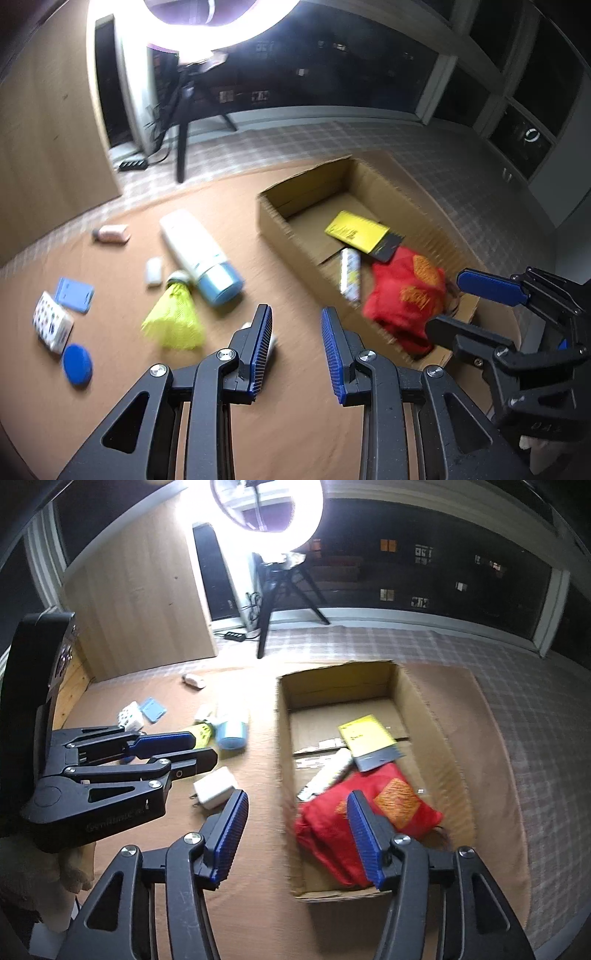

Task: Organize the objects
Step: 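Withdraw both open tools from the box back over the floor, then reach the right tool to the yellow shuttlecock and grasp its cork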

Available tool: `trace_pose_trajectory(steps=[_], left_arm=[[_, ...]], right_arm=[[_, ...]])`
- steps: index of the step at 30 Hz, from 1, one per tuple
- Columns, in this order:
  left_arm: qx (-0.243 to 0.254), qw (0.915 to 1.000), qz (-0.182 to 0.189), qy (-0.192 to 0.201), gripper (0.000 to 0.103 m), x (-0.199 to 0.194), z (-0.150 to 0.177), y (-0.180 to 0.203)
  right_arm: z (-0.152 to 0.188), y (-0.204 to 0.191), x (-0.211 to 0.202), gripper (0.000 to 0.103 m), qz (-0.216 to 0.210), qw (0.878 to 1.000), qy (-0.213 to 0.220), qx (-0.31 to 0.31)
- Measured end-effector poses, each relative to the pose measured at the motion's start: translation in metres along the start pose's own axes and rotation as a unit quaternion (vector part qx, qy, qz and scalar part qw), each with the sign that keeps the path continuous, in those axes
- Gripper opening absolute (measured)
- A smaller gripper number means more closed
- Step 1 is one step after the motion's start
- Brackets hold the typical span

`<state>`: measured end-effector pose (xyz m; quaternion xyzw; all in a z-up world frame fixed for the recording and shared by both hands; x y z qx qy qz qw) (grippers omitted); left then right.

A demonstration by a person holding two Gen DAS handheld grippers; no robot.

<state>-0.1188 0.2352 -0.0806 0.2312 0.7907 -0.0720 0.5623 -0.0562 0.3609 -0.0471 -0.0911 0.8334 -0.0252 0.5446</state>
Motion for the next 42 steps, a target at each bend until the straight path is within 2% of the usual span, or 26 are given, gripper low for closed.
trace_pose_trajectory(steps=[7, 17, 25, 29, 31, 35, 39, 42], left_arm=[[-0.055, 0.9983, -0.014, -0.011, 0.030, -0.008, 0.039, -0.066], [-0.155, 0.9867, -0.039, -0.031, 0.030, -0.020, 0.098, -0.181], [-0.197, 0.9786, -0.054, -0.024, 0.030, -0.034, 0.104, -0.243], [-0.191, 0.9800, -0.049, -0.023, 0.030, -0.032, 0.098, -0.248], [-0.184, 0.9820, -0.035, -0.024, 0.030, -0.028, 0.093, -0.242], [-0.152, 0.9879, -0.012, -0.031, 0.030, -0.009, 0.080, -0.215], [-0.122, 0.9916, 0.014, -0.040, 0.030, 0.018, 0.061, -0.186], [-0.105, 0.9933, 0.022, -0.042, 0.030, 0.034, 0.049, -0.170]], right_arm=[[-0.005, -0.034, 0.014, 0.055, -0.034, 0.999, -0.015, -0.012], [-0.019, -0.089, 0.043, 0.057, -0.078, 0.996, -0.039, -0.036], [-0.045, -0.109, 0.065, 0.057, -0.104, 0.993, -0.044, -0.022], [-0.052, -0.106, 0.076, 0.057, -0.105, 0.993, -0.050, -0.005], [-0.054, -0.101, 0.082, 0.057, -0.104, 0.993, -0.054, 0.007], [-0.054, -0.091, 0.093, 0.057, -0.111, 0.991, -0.065, 0.025], [-0.056, -0.090, 0.103, 0.057, -0.109, 0.991, -0.075, 0.017], [-0.059, -0.094, 0.110, 0.049, -0.095, 0.992, -0.077, 0.001]])
Point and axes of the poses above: each gripper's, at about its wrist camera, not at the fingertips, and x roughly the way its jaws point, y to its right, z to its underside, the point moved 1 cm from there along x, roughly the way its jaws point, and after that the axes turned 11 degrees about -y, right-handed, at the moved point
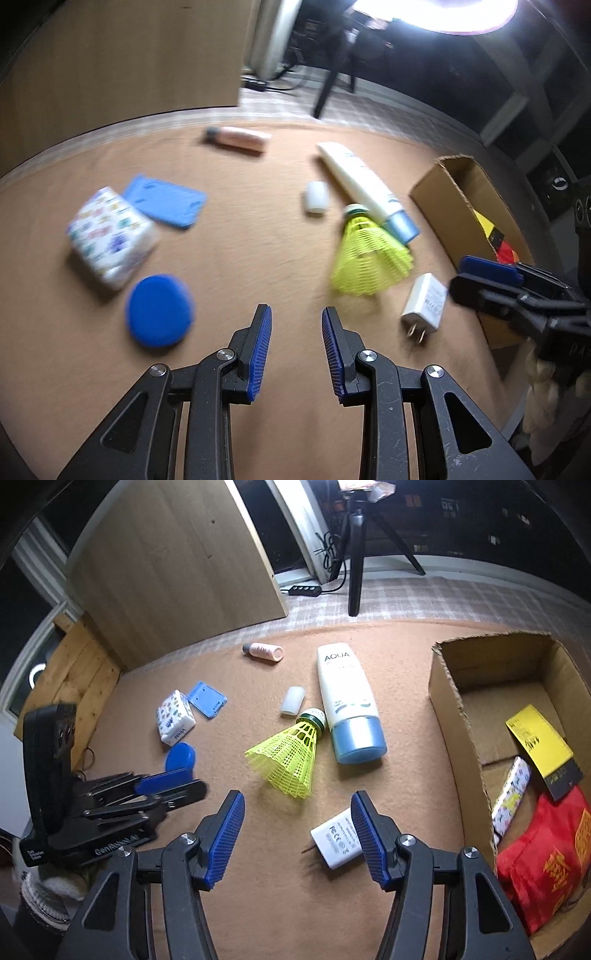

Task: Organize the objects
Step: 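Reach the right tool to the yellow shuttlecock and grasp its cork, then carry the shuttlecock with the right tool and release it into the box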

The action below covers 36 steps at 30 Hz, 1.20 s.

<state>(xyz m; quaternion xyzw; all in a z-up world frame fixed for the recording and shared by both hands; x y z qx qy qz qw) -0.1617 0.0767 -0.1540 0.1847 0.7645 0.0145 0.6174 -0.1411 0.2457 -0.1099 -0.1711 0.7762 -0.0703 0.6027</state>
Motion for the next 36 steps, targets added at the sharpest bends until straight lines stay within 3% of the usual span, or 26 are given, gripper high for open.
trace_pose_trajectory(steps=[2, 11, 17, 19, 29, 36], left_arm=[[0.011, 0.9999, 0.002, -0.002, 0.030, 0.009, -0.006, 0.011], [0.027, 0.9996, 0.001, -0.002, 0.029, 0.030, -0.024, 0.028], [0.033, 0.9994, 0.000, 0.003, 0.009, 0.037, -0.035, 0.033], [0.033, 0.9994, -0.002, 0.004, 0.003, 0.038, -0.036, 0.033], [0.038, 0.9986, -0.005, 0.037, 0.002, 0.011, -0.034, 0.042], [0.059, 0.9956, 0.010, 0.072, 0.002, -0.021, -0.037, 0.071]], right_arm=[[-0.003, -0.001, 0.007, 0.036, 0.002, 1.000, -0.008, -0.006], [-0.016, -0.004, 0.033, 0.015, 0.018, 0.999, -0.027, -0.029], [-0.024, -0.005, 0.039, 0.007, 0.027, 0.999, -0.026, -0.035], [-0.025, -0.006, 0.039, 0.005, 0.033, 0.998, -0.023, -0.038], [-0.025, -0.011, 0.016, 0.003, 0.025, 0.999, 0.005, -0.044], [-0.015, 0.001, -0.021, 0.003, 0.028, 0.998, 0.035, -0.038]])
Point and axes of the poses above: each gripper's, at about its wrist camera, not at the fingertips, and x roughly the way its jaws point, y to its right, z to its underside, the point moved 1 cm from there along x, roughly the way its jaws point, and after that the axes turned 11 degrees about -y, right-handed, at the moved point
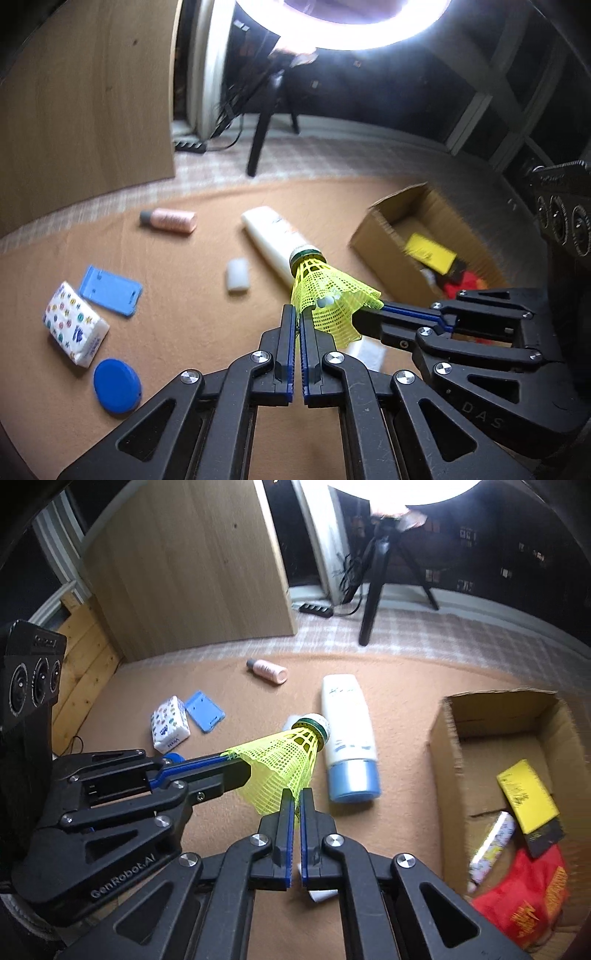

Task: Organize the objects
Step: 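Carry the shuttlecock with the right tool and release it into the box, then move the right tool back toward the white sunscreen tube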

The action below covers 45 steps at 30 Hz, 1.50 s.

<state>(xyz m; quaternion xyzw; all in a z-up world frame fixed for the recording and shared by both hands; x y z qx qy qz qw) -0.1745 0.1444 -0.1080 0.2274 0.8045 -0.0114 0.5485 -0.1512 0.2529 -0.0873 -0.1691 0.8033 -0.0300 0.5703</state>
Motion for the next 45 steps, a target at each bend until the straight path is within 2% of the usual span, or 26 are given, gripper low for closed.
trace_pose_trajectory(steps=[14, 21, 22, 23, 24, 25, 26, 37, 45], left_arm=[[0.066, 0.9969, 0.041, 0.009, 0.002, 0.018, -0.025, 0.102], [0.085, 0.9955, 0.043, 0.004, 0.002, 0.029, -0.032, 0.136], [0.086, 0.9955, 0.039, -0.001, 0.010, 0.031, -0.033, 0.139], [0.086, 0.9957, 0.035, -0.007, 0.019, 0.034, -0.033, 0.140], [0.086, 0.9958, 0.031, -0.010, 0.037, 0.035, -0.032, 0.141], [0.085, 0.9960, 0.027, -0.007, 0.043, 0.035, -0.031, 0.141], [0.083, 0.9963, 0.021, -0.006, 0.043, 0.034, -0.031, 0.139], [0.046, 0.9989, -0.005, -0.008, 0.043, 0.017, -0.014, 0.094], [-0.007, 0.9995, -0.030, -0.006, 0.043, -0.011, 0.005, 0.028]], right_arm=[[0.036, 0.078, -0.063, 0.003, 0.050, 0.996, 0.038, 0.062], [0.046, 0.103, -0.078, 0.003, 0.068, 0.993, 0.044, 0.082], [0.047, 0.106, -0.079, 0.003, 0.073, 0.993, 0.047, 0.084], [0.048, 0.108, -0.080, 0.009, 0.077, 0.992, 0.046, 0.087], [0.048, 0.110, -0.080, 0.016, 0.076, 0.992, 0.040, 0.090], [0.048, 0.112, -0.078, 0.036, 0.073, 0.992, 0.035, 0.093], [0.050, 0.113, -0.080, 0.046, 0.071, 0.992, 0.039, 0.097], [0.051, 0.099, -0.078, 0.047, 0.055, 0.993, 0.039, 0.092], [0.042, 0.074, -0.068, 0.048, 0.023, 0.996, 0.030, 0.082]])
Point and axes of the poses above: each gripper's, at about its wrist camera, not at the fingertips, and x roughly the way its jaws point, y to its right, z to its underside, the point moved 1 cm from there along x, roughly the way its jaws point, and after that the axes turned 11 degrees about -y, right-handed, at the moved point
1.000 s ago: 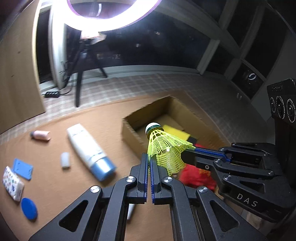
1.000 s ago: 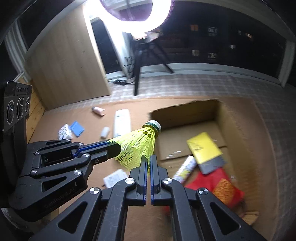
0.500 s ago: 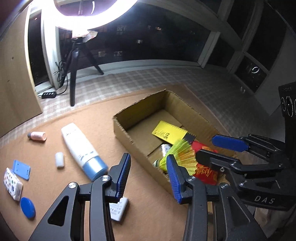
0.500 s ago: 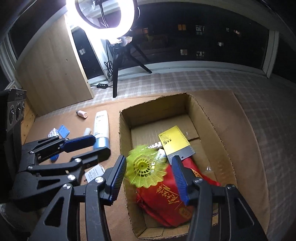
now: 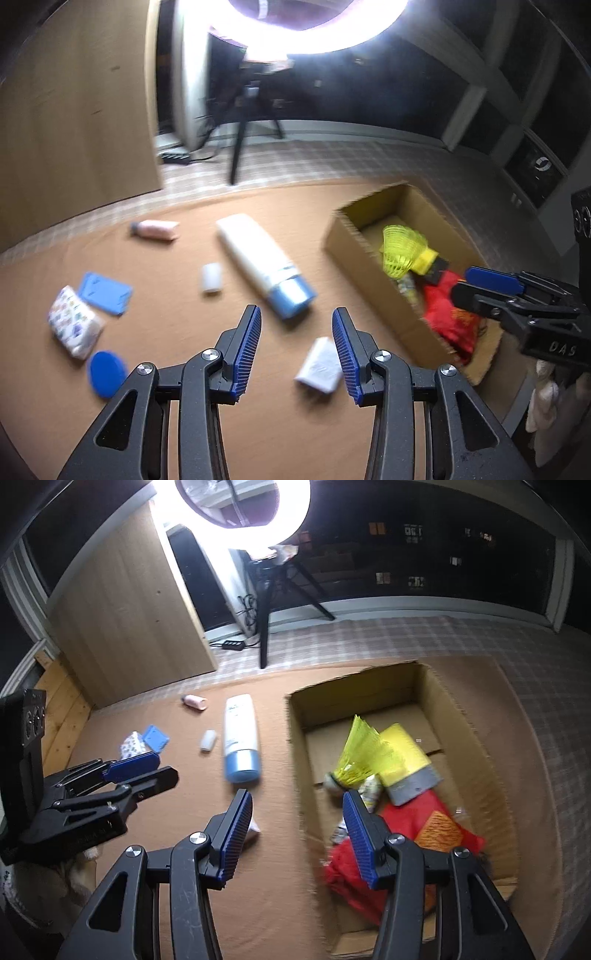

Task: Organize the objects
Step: 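Move the right tool back toward the white sunscreen tube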

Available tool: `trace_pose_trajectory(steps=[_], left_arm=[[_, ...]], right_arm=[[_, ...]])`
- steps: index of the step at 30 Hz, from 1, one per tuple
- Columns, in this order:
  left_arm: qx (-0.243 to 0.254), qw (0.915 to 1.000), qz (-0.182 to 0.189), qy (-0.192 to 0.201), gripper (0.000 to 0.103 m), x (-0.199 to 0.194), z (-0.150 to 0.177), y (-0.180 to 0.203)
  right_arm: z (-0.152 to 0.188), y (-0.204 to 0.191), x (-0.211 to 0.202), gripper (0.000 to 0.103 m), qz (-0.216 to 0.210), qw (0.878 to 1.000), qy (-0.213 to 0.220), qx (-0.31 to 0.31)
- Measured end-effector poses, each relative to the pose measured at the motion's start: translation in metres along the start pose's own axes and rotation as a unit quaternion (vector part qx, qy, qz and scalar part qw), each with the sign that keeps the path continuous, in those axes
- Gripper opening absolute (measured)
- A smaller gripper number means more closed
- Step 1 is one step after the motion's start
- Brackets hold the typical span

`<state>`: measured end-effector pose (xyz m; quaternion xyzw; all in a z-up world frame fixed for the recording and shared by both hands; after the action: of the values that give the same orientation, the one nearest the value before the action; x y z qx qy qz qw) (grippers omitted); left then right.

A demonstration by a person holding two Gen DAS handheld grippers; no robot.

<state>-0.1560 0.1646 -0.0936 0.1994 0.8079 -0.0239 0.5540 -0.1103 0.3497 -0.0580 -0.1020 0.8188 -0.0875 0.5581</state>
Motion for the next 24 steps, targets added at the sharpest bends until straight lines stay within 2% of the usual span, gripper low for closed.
trace_pose_trajectory(steps=[12, 18, 24], left_arm=[[-0.085, 0.9960, -0.027, 0.003, 0.043, -0.035, 0.031, -0.112], [-0.092, 0.9955, -0.023, -0.002, 0.043, -0.035, 0.042, -0.129], [-0.090, 0.9958, -0.012, -0.009, 0.043, -0.029, 0.048, -0.129]], right_arm=[[-0.010, -0.050, 0.024, 0.048, -0.042, 0.998, -0.028, -0.024], [-0.024, -0.064, 0.043, 0.048, -0.063, 0.997, -0.047, -0.020], [-0.055, -0.064, 0.076, 0.048, -0.080, 0.994, -0.077, 0.004]])
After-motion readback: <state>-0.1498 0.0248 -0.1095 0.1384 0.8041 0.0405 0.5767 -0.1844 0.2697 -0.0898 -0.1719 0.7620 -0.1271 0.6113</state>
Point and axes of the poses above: each gripper's, at about its wrist camera, not at the fingertips, and x roughly the way its jaws point, y to its right, z to its underside, the point moved 1 cm from there along x, roughly the way its jaws point, and after that the axes turned 11 degrees about -y, right-handed, at the moved point
